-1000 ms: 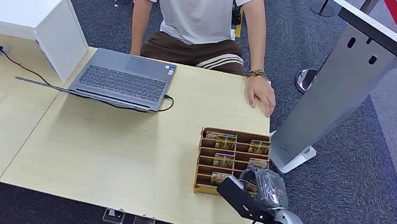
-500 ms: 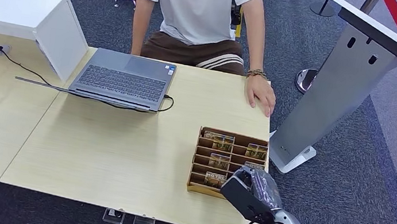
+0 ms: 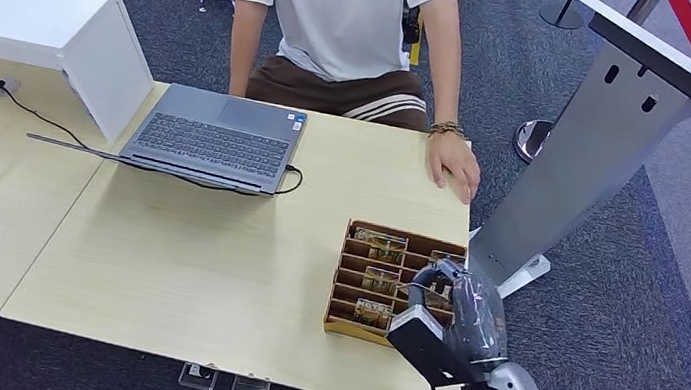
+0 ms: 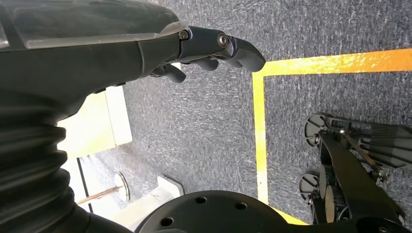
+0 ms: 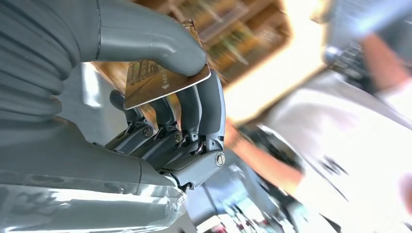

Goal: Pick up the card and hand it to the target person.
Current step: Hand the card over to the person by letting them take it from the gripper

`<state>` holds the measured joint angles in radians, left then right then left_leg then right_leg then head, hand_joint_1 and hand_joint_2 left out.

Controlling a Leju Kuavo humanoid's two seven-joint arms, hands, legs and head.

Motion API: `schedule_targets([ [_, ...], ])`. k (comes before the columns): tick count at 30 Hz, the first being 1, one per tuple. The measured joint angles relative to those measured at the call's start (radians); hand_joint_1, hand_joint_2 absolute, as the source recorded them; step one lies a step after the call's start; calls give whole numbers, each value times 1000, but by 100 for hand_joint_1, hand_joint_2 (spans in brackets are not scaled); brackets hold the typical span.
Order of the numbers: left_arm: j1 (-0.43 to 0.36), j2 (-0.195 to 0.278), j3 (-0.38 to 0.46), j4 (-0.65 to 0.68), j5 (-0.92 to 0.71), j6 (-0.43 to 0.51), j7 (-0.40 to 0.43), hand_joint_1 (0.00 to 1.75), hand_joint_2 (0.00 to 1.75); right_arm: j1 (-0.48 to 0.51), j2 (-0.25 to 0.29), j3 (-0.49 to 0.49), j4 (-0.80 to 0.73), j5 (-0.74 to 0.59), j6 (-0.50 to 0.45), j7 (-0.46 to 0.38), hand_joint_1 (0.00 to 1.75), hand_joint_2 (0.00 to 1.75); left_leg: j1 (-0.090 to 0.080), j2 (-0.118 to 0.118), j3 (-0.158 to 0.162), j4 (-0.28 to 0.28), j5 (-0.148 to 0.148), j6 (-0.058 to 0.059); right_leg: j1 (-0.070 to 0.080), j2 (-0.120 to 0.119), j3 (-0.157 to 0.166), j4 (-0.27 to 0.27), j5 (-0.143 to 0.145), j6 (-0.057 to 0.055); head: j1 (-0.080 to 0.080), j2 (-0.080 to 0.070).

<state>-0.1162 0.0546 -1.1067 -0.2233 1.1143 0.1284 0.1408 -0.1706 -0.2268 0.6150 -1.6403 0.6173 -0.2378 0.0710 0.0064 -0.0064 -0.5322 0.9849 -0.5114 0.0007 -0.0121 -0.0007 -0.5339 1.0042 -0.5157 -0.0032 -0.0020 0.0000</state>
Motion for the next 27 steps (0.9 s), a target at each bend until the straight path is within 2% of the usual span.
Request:
schedule_targets([
  [5,0,0,0,0,0,0,-4,0,175,5,2,1,-96,6,-75,-96,150,175,0,0,0,0,0,0,0,0,0,0,0,0,-1,0],
  [9,0,0,0,0,0,0,-9,0,175,6,6,4,-144,51,-117,-128,150,175,0,0,0,0,0,0,0,0,0,0,0,0,0,0],
  [21,0,0,0,0,2,0,-12,0,175,4,33,29,-152,364,-236,-68,150,175,0,0,0,0,0,0,0,0,0,0,0,0,-1,0],
  [27,0,0,0,0,-6,-3,-17,0,175,17,48,33,-152,624,-424,-64,150,175,0,0,0,0,0,0,0,0,0,0,0,0,0,0],
])
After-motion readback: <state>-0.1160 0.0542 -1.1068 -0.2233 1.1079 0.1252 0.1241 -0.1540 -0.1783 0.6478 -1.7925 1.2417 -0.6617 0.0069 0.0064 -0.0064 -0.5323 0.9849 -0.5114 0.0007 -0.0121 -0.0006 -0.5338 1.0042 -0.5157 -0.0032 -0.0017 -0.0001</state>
